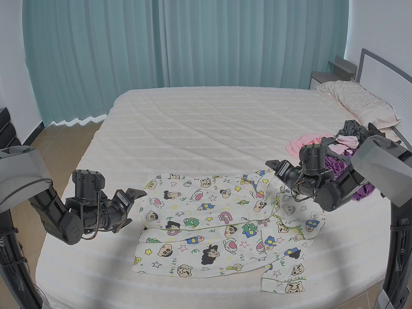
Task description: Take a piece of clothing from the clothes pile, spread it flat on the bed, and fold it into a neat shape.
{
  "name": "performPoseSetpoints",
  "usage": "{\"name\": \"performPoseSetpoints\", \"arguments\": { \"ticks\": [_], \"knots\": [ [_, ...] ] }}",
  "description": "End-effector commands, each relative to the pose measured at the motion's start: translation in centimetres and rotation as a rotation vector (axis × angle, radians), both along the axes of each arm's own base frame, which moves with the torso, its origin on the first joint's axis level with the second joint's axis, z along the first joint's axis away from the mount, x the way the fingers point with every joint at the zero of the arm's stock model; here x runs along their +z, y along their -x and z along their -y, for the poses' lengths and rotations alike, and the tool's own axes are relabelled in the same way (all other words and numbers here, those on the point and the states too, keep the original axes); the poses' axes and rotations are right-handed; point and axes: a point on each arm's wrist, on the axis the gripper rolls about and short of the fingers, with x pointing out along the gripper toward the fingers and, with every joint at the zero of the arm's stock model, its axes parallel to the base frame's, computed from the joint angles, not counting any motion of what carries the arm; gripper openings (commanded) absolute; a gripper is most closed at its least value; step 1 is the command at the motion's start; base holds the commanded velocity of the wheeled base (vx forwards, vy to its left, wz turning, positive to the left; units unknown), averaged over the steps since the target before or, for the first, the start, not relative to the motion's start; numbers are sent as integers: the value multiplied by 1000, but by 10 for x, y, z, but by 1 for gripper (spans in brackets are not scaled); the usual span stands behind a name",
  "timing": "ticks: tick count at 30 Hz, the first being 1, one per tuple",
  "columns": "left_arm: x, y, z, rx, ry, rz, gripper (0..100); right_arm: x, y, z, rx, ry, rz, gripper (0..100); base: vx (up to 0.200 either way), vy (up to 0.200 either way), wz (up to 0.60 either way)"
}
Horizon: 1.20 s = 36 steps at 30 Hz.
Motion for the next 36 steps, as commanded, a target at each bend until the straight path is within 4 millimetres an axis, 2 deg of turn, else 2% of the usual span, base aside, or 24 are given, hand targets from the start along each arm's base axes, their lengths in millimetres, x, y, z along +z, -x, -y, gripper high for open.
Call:
{"name": "performPoseSetpoints", "arguments": {
  "ticks": [1,5,13,36],
  "knots": [
    [-12,31,6,-47,83,-14,100,-65,-42,-23,-52,56,-127,100,0,0,0],
    [-13,32,6,-47,81,-17,100,-71,-50,-16,-76,66,-139,100,0,0,0],
    [-14,32,6,-48,79,-17,100,-74,-54,-5,-101,65,-147,100,0,0,0],
    [-13,33,11,-1,73,-18,100,-75,-64,-9,-94,65,-110,100,0,0,0]
  ]
}}
